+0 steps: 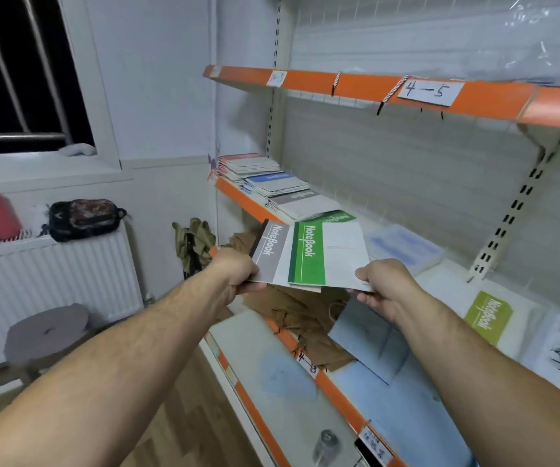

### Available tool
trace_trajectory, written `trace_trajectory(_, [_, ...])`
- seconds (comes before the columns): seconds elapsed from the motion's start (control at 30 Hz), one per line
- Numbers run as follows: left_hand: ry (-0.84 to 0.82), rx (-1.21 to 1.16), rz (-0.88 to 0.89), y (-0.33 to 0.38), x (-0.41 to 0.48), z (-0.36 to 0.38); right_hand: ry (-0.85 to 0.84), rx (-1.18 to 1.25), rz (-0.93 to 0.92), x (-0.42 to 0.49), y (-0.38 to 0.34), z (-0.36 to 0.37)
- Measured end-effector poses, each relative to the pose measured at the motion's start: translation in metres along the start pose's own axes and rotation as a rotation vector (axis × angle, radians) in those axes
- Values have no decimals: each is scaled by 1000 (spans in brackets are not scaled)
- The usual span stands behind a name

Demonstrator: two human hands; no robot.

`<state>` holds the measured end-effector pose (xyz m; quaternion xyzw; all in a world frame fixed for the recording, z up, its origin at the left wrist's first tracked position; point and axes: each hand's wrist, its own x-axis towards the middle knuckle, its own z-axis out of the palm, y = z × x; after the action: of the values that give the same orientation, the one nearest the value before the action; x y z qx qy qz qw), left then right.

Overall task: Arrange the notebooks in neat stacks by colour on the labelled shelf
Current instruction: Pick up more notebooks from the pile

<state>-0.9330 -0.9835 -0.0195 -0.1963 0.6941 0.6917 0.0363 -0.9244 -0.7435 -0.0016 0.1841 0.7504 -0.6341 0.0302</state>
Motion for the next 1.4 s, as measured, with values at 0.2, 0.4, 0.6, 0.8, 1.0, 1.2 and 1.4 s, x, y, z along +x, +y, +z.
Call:
trace_trajectory(0.2, [44,19,42,32,65,-2,-41,-31,-18,63,-33,28])
trace_trajectory(0.4, [-5,7,27,48,124,2,-12,-24,-2,110,-48,51])
trace_trajectory(0.6, [-88,7,63,67,199,2,93,-9,-8,152,-66,81])
trace_trajectory(0.8, [-235,97,81,104,286,3,243,50,3,191,-83,117])
trace_trajectory(1.0, [-377,206,51,126,333,11,372,98,41,213,-92,135])
trace_trajectory(1.2, [-428,273,46,138,370,33,442,83,68,236,-101,134])
trace_trajectory(1.4, [-274,667,299,146,400,54,456,78,71,271,-111,124])
